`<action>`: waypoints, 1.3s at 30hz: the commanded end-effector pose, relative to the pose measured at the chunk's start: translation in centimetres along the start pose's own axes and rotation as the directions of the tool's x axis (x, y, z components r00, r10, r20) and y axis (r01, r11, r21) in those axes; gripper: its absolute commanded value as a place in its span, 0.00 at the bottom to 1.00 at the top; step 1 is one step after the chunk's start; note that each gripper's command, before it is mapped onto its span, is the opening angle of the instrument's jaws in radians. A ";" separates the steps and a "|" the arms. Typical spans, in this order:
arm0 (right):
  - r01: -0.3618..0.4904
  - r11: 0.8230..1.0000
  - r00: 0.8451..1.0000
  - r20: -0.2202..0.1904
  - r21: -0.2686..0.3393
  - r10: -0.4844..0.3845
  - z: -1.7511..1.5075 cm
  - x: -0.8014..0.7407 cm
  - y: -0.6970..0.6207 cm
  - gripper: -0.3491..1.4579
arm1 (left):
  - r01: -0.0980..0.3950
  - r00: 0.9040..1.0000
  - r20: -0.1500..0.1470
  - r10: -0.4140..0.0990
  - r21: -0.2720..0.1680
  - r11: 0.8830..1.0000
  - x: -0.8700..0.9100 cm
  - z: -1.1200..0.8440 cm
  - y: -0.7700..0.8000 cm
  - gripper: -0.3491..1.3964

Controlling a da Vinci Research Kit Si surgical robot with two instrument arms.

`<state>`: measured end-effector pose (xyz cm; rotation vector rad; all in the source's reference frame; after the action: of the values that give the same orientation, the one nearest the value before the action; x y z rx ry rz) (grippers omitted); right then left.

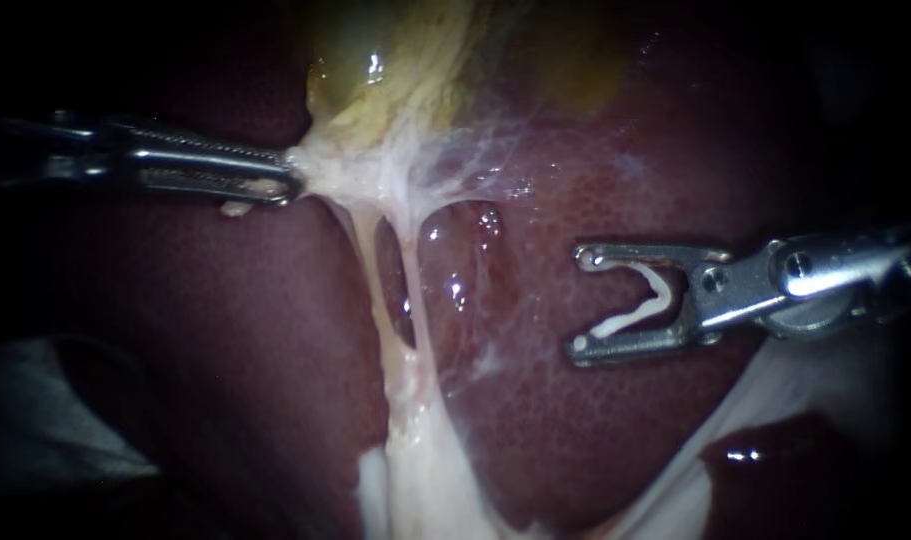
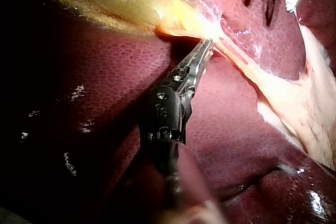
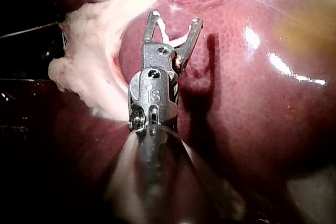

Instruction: Clipping first clip left tube

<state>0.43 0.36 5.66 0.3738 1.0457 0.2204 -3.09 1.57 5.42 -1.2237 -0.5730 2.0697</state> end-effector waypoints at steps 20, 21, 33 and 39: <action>-0.013 0.996 1.000 -0.026 0.090 0.016 1.21 0.18 -0.32 0.47 | -0.003 1.000 -0.003 0.003 0.008 1.000 0.00 0.07 0.03 0.00; -0.018 0.995 0.999 -0.027 0.093 0.020 1.26 0.17 -0.32 0.47 | -0.003 1.000 -0.003 0.003 0.008 1.000 0.00 0.07 0.03 0.00; -0.031 0.992 0.999 -0.030 0.119 0.034 1.57 -0.03 -0.20 0.47 | -0.004 1.000 -0.003 0.004 0.008 1.000 -0.01 0.08 0.02 0.00; -0.024 0.990 0.998 -0.046 0.140 0.031 1.67 -0.09 -0.10 0.47 | -0.004 1.000 -0.003 0.004 0.008 1.000 -0.01 0.09 0.01 0.00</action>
<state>1.86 -0.08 6.46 0.5143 1.1130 0.1775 -3.17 1.55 5.46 -1.2237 -0.5595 2.0707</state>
